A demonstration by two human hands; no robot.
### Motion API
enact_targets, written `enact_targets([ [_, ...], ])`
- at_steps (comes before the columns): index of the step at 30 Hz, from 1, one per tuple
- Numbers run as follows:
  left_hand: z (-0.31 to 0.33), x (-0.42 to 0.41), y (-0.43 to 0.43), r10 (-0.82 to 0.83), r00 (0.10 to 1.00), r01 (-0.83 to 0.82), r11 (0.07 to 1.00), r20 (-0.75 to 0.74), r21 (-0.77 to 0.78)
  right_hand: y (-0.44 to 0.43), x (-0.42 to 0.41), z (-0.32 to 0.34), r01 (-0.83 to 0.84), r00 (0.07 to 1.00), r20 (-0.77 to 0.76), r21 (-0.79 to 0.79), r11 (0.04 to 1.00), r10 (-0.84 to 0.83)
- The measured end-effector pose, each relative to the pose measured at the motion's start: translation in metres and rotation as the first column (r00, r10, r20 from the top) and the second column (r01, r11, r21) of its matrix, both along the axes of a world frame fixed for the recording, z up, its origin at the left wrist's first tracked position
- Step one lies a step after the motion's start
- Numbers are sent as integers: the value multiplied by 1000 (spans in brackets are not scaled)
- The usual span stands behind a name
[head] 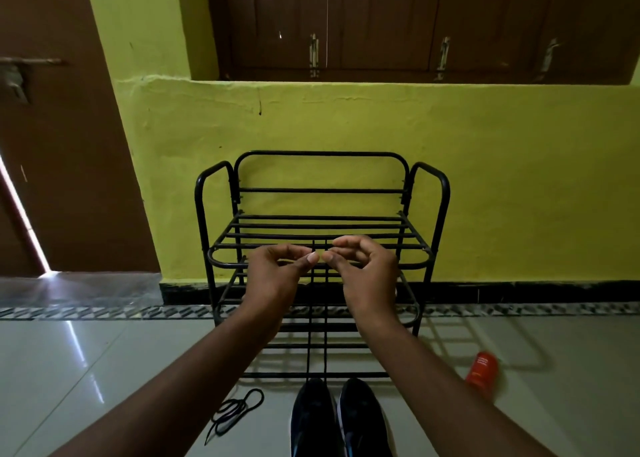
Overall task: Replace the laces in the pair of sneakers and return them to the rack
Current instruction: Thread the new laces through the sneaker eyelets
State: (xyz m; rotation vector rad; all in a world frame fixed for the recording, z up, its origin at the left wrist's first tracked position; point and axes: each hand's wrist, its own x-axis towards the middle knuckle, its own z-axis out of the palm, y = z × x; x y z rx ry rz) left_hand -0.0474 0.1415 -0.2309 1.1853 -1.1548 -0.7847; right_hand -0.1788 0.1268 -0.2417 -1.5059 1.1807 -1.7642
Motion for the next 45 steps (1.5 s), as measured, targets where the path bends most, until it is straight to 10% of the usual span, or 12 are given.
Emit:
enact_targets([
  [39,-51,22,-21,-56,998,55,998,2,36,-30,-14,-53,-61,996,-56,35,998,63],
  [45,-133,38,-44,-12,934,-21,996,357,90,-48,-28,-128,-92,981,-154,183,979,121],
])
